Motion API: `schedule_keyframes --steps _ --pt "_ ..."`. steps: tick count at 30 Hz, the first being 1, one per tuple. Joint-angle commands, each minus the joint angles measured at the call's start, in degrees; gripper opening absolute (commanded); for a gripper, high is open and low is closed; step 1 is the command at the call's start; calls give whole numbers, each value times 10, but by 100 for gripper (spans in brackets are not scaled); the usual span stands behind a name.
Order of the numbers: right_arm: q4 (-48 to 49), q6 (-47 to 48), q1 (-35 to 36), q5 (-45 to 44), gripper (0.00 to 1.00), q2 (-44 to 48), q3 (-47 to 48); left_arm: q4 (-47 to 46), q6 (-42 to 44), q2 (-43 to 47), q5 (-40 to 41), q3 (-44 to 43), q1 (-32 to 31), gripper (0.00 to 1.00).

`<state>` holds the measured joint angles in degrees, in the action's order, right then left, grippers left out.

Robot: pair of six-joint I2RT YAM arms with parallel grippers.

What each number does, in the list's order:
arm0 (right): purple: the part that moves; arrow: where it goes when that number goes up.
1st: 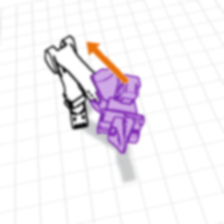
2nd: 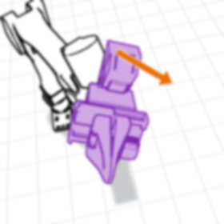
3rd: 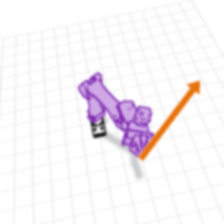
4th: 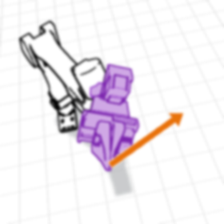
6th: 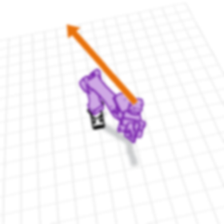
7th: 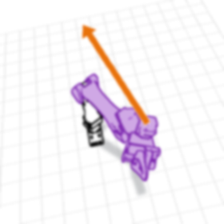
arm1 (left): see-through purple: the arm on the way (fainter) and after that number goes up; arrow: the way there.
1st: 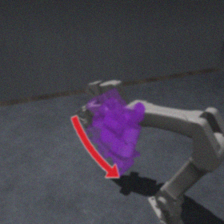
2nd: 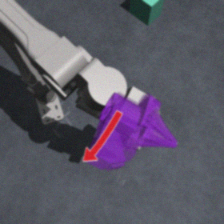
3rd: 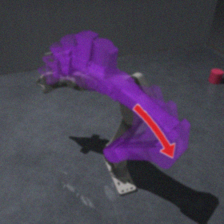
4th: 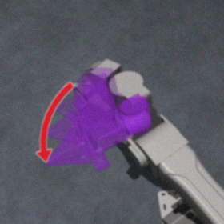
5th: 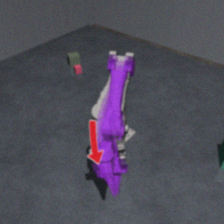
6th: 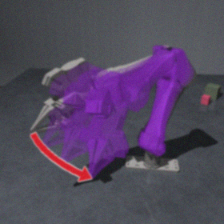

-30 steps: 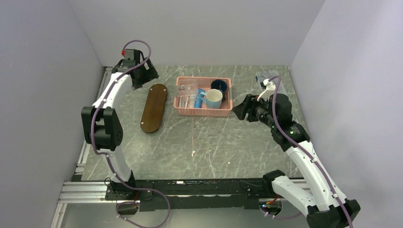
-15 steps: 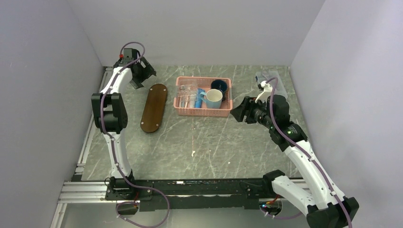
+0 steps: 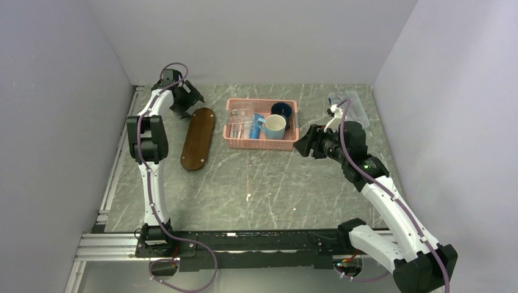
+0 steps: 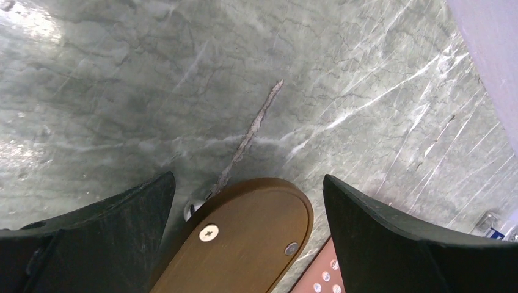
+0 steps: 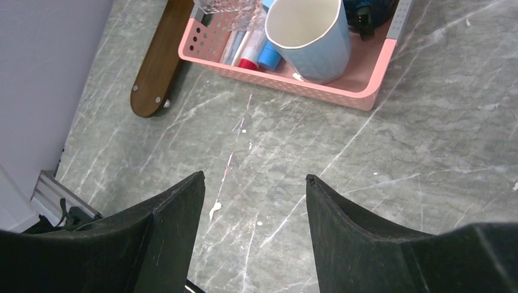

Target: Prepare toiletry sets of a toothbrush and toothpaste on the tray

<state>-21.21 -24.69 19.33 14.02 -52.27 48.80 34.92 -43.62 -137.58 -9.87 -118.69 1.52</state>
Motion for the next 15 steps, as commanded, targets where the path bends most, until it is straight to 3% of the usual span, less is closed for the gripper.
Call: schedule_keyframes --steps 1,15 --pt "38 -4 3 7 64 -3 -6 -16 -1 -17 -34 -35 0 96" --pt "42 -5 3 18 65 -4 -16 -1 76 -21 -75 -18 -1 78"
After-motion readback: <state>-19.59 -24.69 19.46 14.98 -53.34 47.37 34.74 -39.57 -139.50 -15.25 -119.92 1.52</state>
